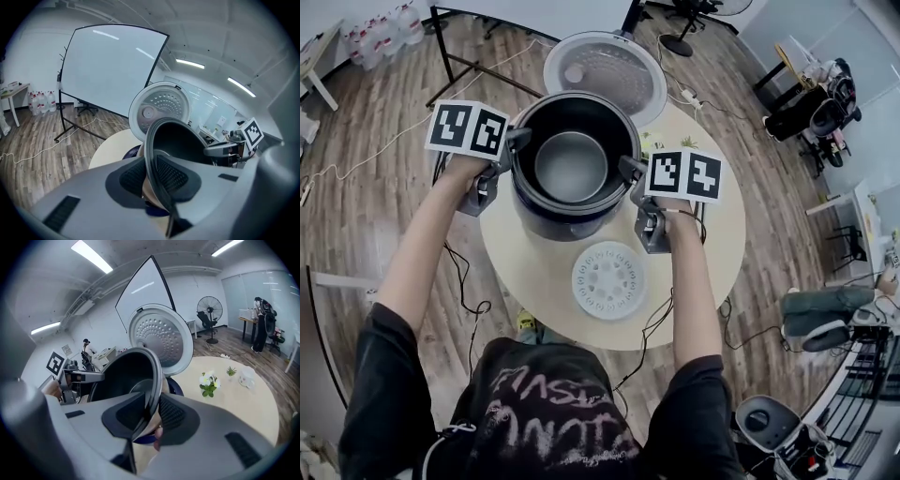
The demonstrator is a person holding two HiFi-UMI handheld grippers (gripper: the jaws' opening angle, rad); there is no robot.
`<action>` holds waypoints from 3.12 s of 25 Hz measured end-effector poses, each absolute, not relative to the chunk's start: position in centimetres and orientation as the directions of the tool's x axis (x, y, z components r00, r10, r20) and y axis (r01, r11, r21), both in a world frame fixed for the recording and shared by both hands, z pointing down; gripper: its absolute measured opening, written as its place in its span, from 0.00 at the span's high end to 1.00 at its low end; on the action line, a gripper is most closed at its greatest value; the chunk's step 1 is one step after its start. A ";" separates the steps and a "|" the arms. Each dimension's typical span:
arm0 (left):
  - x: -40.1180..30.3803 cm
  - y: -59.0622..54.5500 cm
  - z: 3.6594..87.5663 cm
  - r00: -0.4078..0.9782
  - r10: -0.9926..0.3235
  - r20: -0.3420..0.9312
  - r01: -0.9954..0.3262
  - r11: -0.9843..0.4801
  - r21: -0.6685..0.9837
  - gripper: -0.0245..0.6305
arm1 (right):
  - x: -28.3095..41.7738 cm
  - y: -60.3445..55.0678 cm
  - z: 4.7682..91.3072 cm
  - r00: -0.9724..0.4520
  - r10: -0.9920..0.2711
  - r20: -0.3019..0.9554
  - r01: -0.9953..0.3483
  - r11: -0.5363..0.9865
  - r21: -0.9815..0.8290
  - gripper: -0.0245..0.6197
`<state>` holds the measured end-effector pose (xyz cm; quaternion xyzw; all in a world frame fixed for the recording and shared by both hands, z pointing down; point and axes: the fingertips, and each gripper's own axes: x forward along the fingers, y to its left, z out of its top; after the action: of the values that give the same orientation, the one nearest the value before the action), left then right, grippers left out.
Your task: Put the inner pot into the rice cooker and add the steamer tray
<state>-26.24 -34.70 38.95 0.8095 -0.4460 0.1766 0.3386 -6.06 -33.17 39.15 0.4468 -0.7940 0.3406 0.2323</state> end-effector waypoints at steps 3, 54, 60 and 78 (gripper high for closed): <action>-26.0 -34.8 40.0 0.543 -0.574 0.613 -0.840 -0.362 0.404 0.83 | -5.9 -33.4 40.0 -0.496 -0.528 0.689 -0.866 0.361 -0.347 0.81; -26.5 -34.8 51.2 0.441 -0.398 0.805 -0.879 -0.372 0.298 0.78 | -6.5 -33.8 50.8 -0.464 -0.355 0.812 -0.858 0.407 -0.312 0.71; -26.5 -34.8 50.7 0.400 -0.433 0.808 -0.892 -0.388 0.233 0.77 | -6.4 -33.6 50.6 -0.410 -0.390 0.824 -0.868 0.443 -0.223 0.66; -26.3 -35.1 50.0 0.226 -0.654 0.722 -0.880 -0.455 -0.136 0.70 | -6.6 -33.2 50.4 -0.362 -0.520 0.773 -0.874 0.478 -0.088 0.57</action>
<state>-26.26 -35.06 49.96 0.7680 -0.4992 0.3709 0.1527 -6.59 -33.20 50.44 0.4437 -0.7855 0.2532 0.3493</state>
